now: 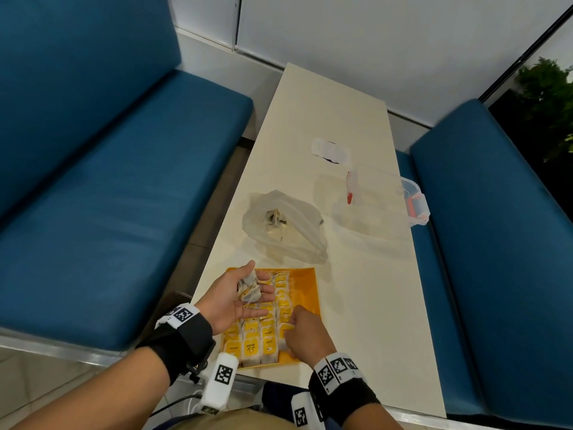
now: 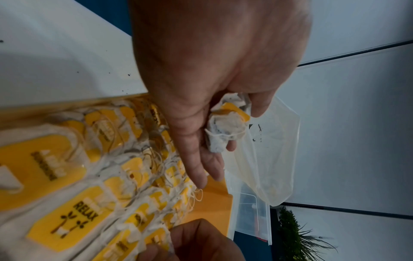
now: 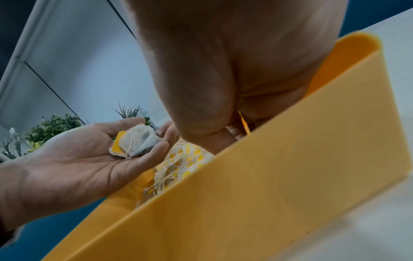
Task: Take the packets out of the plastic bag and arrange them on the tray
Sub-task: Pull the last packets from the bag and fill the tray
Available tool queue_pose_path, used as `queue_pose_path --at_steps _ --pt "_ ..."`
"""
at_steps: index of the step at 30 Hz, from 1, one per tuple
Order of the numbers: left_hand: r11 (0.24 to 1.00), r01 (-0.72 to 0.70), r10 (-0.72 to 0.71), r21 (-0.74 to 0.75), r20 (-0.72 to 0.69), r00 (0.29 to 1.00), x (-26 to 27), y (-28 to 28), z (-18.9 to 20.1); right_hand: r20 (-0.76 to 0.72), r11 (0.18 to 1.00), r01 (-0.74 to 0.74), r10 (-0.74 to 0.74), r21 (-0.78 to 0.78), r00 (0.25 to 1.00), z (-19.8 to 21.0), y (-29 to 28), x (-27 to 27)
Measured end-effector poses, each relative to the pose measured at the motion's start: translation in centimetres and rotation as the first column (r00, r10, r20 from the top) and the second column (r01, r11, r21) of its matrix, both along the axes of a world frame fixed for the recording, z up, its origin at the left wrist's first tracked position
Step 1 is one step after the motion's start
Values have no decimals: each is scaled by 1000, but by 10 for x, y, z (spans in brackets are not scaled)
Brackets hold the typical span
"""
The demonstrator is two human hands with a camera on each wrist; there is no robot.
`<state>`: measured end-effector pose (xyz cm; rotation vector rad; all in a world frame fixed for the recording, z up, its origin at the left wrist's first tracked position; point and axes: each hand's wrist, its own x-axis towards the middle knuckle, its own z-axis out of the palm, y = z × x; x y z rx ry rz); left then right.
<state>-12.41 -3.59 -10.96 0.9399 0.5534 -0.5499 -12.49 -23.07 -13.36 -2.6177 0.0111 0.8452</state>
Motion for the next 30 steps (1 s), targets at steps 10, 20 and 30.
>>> queue_pose_path --at_steps 10,20,30 --pt "999 18 -19 -38 -17 1000 2 1 1 399 947 -163 41 276 916 45 14 7" --pt "988 2 -7 -152 -33 999 1 -5 5 392 864 -173 -30 472 919 52 32 11" --pt "983 -152 153 -103 3 988 5 6 -3 284 836 88 -280 542 917 70 15 17"
